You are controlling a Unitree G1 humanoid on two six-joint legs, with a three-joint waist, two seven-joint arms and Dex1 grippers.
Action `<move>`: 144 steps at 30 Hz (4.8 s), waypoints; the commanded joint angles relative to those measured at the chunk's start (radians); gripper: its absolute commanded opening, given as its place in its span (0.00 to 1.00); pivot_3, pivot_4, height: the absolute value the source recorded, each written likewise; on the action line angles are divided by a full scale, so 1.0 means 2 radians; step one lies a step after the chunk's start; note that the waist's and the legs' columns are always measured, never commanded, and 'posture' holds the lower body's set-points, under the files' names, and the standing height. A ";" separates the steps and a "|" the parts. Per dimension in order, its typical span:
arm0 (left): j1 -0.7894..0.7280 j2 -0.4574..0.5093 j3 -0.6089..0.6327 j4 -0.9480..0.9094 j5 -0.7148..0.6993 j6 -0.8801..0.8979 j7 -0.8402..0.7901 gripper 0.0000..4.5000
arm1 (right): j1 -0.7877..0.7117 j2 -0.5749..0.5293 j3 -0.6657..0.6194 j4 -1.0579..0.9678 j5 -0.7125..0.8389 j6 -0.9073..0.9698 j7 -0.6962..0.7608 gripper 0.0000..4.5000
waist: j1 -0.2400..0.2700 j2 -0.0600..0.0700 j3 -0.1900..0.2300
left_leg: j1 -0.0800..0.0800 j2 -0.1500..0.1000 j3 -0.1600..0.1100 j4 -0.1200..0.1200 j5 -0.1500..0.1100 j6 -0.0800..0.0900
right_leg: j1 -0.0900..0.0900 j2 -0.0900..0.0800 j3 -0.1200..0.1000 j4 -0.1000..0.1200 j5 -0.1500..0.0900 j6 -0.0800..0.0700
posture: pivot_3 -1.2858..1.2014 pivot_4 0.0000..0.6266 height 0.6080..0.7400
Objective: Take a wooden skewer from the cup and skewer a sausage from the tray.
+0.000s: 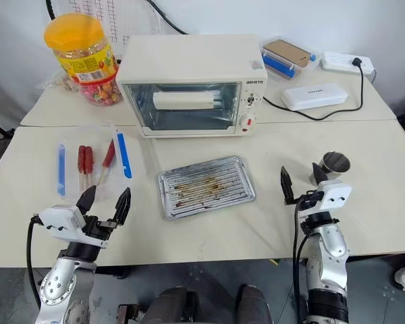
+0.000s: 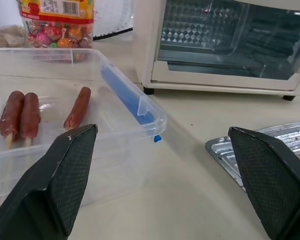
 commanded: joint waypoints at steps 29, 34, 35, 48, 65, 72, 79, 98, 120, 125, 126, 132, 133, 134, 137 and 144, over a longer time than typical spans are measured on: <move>-0.094 0.027 -0.067 0.073 0.035 0.028 -0.008 0.99 | 0.048 -0.001 0.054 -0.074 0.001 0.022 -0.011 1.00 | -0.002 0.000 0.000 | 0.000 0.000 0.000 0.000 0.000 0.000 | 0.000 0.000 0.000 0.000 0.000 0.000 | 0.52 0.24 1.00; -0.116 -0.005 -0.038 0.099 0.044 0.009 0.047 0.99 | 0.032 -0.001 0.065 -0.063 -0.004 0.018 -0.007 1.00 | -0.002 0.000 0.000 | 0.000 0.000 0.000 0.000 0.000 0.000 | 0.000 0.000 0.000 0.000 0.000 0.000 | 0.52 0.24 1.00; -0.117 -0.006 -0.034 0.101 0.047 0.007 0.052 0.99 | 0.032 0.000 0.065 -0.064 -0.004 0.018 -0.007 1.00 | -0.001 0.000 0.000 | 0.000 0.000 0.000 0.000 0.000 0.000 | 0.000 0.000 0.000 0.000 0.000 0.000 | 0.52 0.24 1.00; -0.123 0.011 -0.010 0.147 0.031 -0.040 0.024 0.99 | 0.020 0.001 0.060 -0.045 -0.007 0.001 -0.009 1.00 | 0.000 0.000 0.000 | 0.000 0.000 0.000 0.000 0.000 0.000 | 0.000 0.000 0.000 0.000 0.000 0.000 | 0.52 0.24 1.00; -0.065 0.058 -0.003 0.072 -0.026 0.002 -0.047 0.99 | 0.092 -0.003 0.050 -0.116 0.016 0.009 -0.006 1.00 | -0.002 0.000 0.000 | 0.000 0.000 -0.001 0.000 0.000 0.000 | 0.000 0.000 0.000 0.000 0.000 0.000 | 0.52 0.24 1.00; -0.041 0.041 0.002 0.047 -0.025 0.012 -0.020 0.99 | 0.089 -0.003 0.043 -0.111 0.012 0.007 -0.015 1.00 | -0.001 0.000 0.000 | 0.000 0.000 -0.001 0.000 0.000 0.000 | 0.000 0.000 0.000 0.000 0.000 0.000 | 0.52 0.24 1.00; -0.030 0.035 0.016 0.045 -0.026 0.008 -0.002 0.99 | 0.090 0.006 0.056 -0.111 0.005 0.007 -0.015 1.00 | -0.002 0.000 0.000 | 0.000 0.000 -0.001 0.000 0.000 0.000 | 0.000 0.000 0.000 0.000 0.000 0.000 | 0.52 0.24 1.00; -0.042 0.036 0.024 0.067 -0.023 -0.020 -0.011 0.99 | 0.071 0.003 0.064 -0.108 0.003 0.020 -0.019 1.00 | -0.002 0.000 0.000 | 0.000 0.000 -0.001 0.000 0.000 0.000 | 0.000 0.000 0.000 0.000 0.000 0.000 | 0.52 0.24 1.00; -0.094 0.057 0.041 0.096 -0.023 -0.016 -0.012 0.99 | 0.029 0.010 0.070 -0.103 -0.002 0.019 -0.032 1.00 | -0.009 0.000 0.000 | 0.000 0.000 -0.001 0.000 0.000 0.000 | 0.000 0.000 -0.001 0.001 0.000 0.000 | 0.52 0.24 1.00; -0.119 0.056 0.046 0.115 -0.027 -0.015 -0.005 0.99 | 0.030 0.010 0.078 -0.110 -0.004 0.024 -0.032 1.00 | -0.009 0.000 0.000 | 0.000 0.000 -0.001 0.000 0.000 0.000 | 0.000 0.000 -0.001 0.001 0.000 0.000 | 0.52 0.24 1.00; -0.123 0.054 0.047 0.118 -0.025 -0.015 -0.001 0.99 | 0.031 0.009 0.079 -0.114 -0.003 0.026 -0.032 1.00 | -0.009 0.000 0.000 | 0.000 0.000 -0.001 0.000 0.000 0.000 | 0.000 0.000 -0.001 0.001 0.000 0.000 | 0.52 0.24 1.00; -0.120 0.051 0.037 0.124 -0.006 -0.021 0.005 0.99 | 0.033 0.005 0.075 -0.118 0.001 0.028 -0.034 1.00 | -0.010 0.000 0.000 | 0.000 0.000 -0.001 0.000 0.000 0.000 | 0.000 0.000 -0.001 0.001 0.000 0.000 | 0.52 0.24 1.00; -0.120 0.049 0.038 0.126 -0.006 -0.021 0.008 0.99 | 0.032 0.006 0.073 -0.115 0.000 0.026 -0.036 1.00 | -0.010 0.000 0.000 | 0.000 0.000 -0.001 0.000 0.000 0.000 | 0.000 0.000 -0.001 0.001 0.000 0.000 | 0.52 0.24 1.00; -0.121 0.048 0.039 0.129 -0.005 -0.020 0.010 0.99 | 0.030 0.006 0.071 -0.112 0.000 0.025 -0.037 1.00 | -0.009 0.000 0.000 | 0.000 0.000 -0.001 0.000 0.000 0.000 | 0.000 0.000 -0.001 0.001 0.000 0.000 | 0.52 0.24 1.00; -0.123 0.047 0.039 0.131 -0.009 -0.019 0.007 0.99 | 0.023 0.005 0.066 -0.107 0.000 0.022 -0.041 1.00 | -0.009 0.000 0.000 | 0.000 0.000 -0.001 0.000 0.000 0.000 | 0.000 0.000 -0.001 0.001 0.000 0.000 | 0.52 0.24 1.00; -0.110 0.043 0.039 0.117 -0.010 -0.019 0.010 0.99 | 0.019 0.002 0.066 -0.106 0.002 0.026 -0.039 1.00 | -0.009 0.000 0.000 | 0.000 0.000 -0.001 0.000 0.000 0.000 | 0.000 0.000 -0.001 0.001 0.000 0.000 | 0.52 0.24 1.00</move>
